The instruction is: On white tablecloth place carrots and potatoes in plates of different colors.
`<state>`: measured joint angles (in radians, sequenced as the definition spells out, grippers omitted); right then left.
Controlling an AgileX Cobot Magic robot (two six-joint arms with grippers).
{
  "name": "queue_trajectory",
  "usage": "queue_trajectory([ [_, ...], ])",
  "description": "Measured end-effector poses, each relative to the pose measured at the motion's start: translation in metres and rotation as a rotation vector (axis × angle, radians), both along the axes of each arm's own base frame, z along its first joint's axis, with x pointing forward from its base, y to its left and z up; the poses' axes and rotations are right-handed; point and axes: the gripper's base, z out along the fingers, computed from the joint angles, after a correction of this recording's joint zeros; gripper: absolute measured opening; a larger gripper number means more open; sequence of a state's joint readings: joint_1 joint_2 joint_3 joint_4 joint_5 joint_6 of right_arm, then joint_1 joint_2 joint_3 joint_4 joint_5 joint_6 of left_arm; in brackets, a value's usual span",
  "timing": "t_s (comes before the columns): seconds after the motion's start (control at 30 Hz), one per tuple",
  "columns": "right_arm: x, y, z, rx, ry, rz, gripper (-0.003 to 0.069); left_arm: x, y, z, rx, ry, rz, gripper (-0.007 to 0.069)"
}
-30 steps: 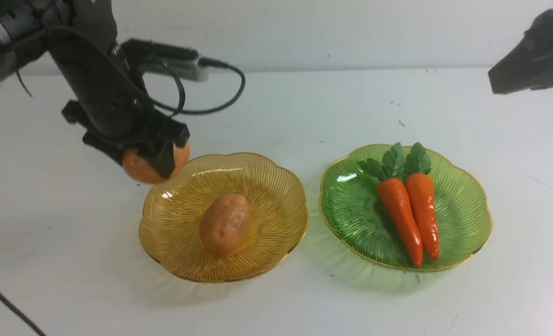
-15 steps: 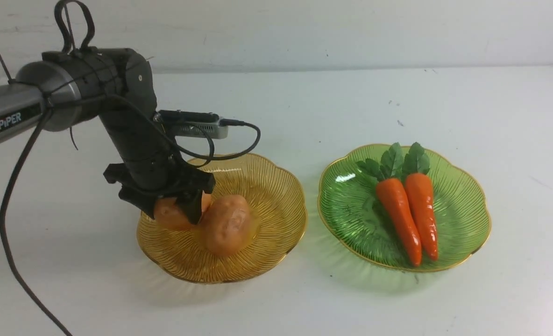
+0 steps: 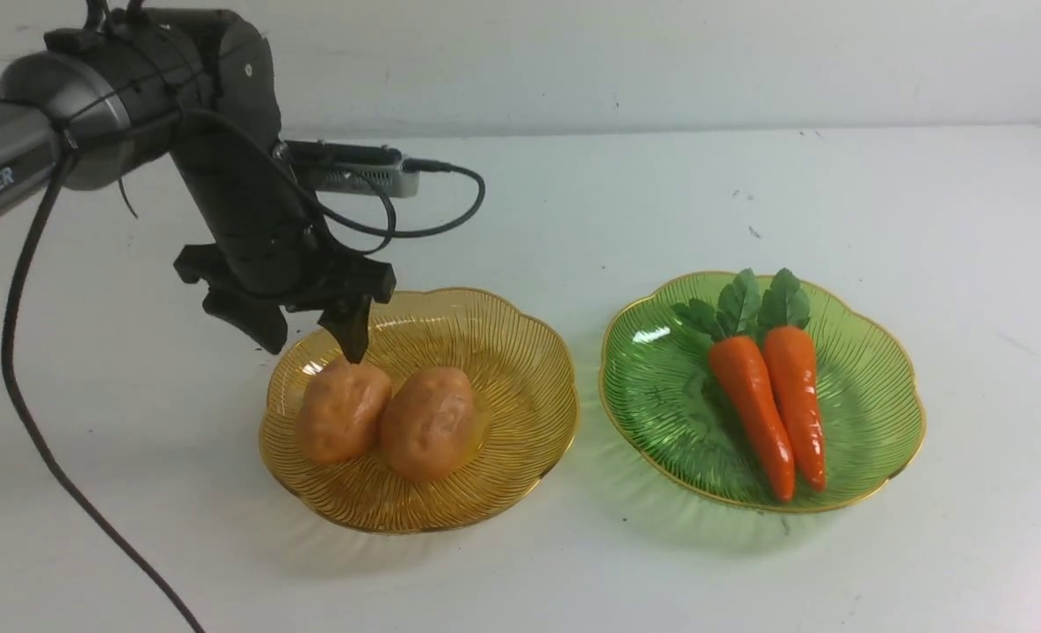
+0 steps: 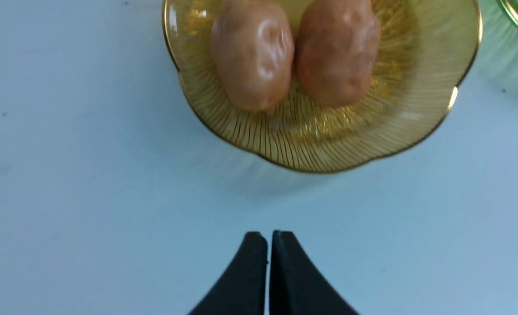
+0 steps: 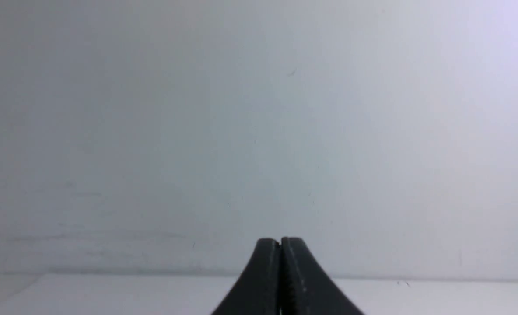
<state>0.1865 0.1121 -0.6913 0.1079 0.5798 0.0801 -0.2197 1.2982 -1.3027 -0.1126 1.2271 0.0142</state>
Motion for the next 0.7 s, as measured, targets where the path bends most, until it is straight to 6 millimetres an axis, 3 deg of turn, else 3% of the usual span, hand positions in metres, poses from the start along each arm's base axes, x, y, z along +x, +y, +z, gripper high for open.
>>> queue_trajectory([
  [0.1, 0.002, -0.001, -0.02, 0.032, -0.104, -0.008, -0.0015, -0.054, 0.012, 0.001, -0.022, -0.103, 0.003, -0.0003],
  [0.27, 0.002, -0.002, -0.027, 0.048, -0.2, -0.019, -0.0015, -0.157, 0.036, -0.017, -0.123, -0.516, 0.031, -0.0003],
  [0.5, 0.002, -0.002, -0.027, 0.049, -0.204, -0.019, -0.0015, -0.223, 0.052, -0.048, -0.241, -0.851, 0.075, -0.0003],
  [0.7, 0.002, -0.001, -0.029, 0.044, -0.184, -0.017, -0.0015, -0.243, 0.056, -0.055, -0.294, -0.988, 0.077, -0.0003],
])
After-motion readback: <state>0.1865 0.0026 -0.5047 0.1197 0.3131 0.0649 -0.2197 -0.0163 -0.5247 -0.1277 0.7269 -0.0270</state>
